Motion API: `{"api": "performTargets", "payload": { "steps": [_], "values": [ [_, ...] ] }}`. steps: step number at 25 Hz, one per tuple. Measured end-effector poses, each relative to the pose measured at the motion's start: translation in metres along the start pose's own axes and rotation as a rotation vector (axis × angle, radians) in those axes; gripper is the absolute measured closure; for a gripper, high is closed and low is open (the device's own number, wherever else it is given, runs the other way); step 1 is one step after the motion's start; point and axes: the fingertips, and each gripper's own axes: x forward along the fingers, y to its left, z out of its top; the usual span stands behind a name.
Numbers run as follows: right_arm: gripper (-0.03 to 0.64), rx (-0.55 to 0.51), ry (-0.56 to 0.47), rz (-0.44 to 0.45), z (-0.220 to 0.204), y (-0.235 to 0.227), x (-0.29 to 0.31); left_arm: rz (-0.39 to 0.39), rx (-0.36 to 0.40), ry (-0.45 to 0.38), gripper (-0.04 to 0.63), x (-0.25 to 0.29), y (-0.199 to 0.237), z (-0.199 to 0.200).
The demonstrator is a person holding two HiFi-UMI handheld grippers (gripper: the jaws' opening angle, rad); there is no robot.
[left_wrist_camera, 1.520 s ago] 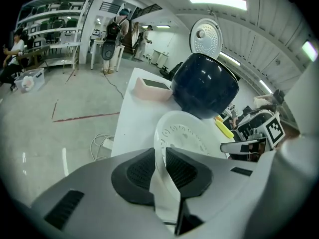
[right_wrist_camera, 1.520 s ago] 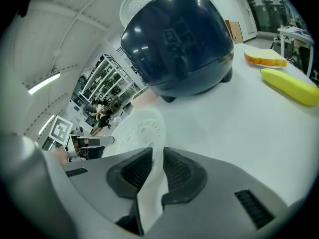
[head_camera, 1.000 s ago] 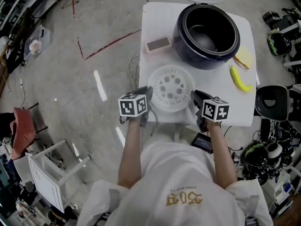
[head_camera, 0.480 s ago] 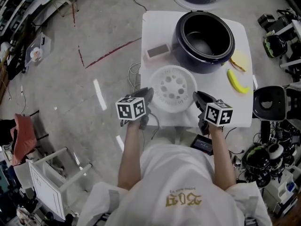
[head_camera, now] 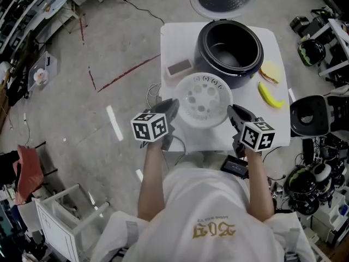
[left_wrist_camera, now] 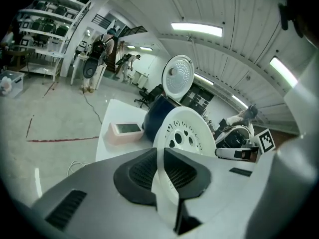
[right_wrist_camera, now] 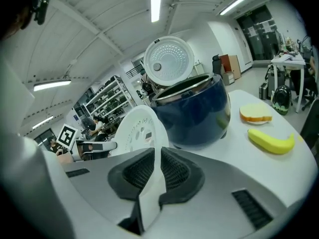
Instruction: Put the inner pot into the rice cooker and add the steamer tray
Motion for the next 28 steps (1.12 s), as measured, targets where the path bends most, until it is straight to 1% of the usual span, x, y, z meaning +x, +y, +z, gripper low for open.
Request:
{"api": "performTargets", "payload": {
  "steps": [5,10,16,21,28],
  "values": [
    [0.568,-0.012,-0.064,-0.012,0.02,0.008,-0.011,-0.043,0.018,-0.039,0.535,-0.003,-0.012,0.023],
    [0.569,-0.022,-0.121,-0.029,0.043,0.013,-0.02,-0.082,0.066,-0.055,0.534,-0.002,-0.024,0.046],
    [0.572,-0.023,-0.173,-0.056,0.067,0.002,-0.035,-0.125,0.083,-0.063,0.534,0.01,-0.045,0.062],
    [0.572,-0.016,-0.197,-0.065,0.084,-0.009,-0.042,-0.139,0.093,-0.062,0.534,0.021,-0.057,0.075],
    [0.574,-0.008,-0.223,-0.061,0.103,-0.03,-0.043,-0.138,0.109,-0.068,0.534,0.043,-0.072,0.091]
  ]
}}
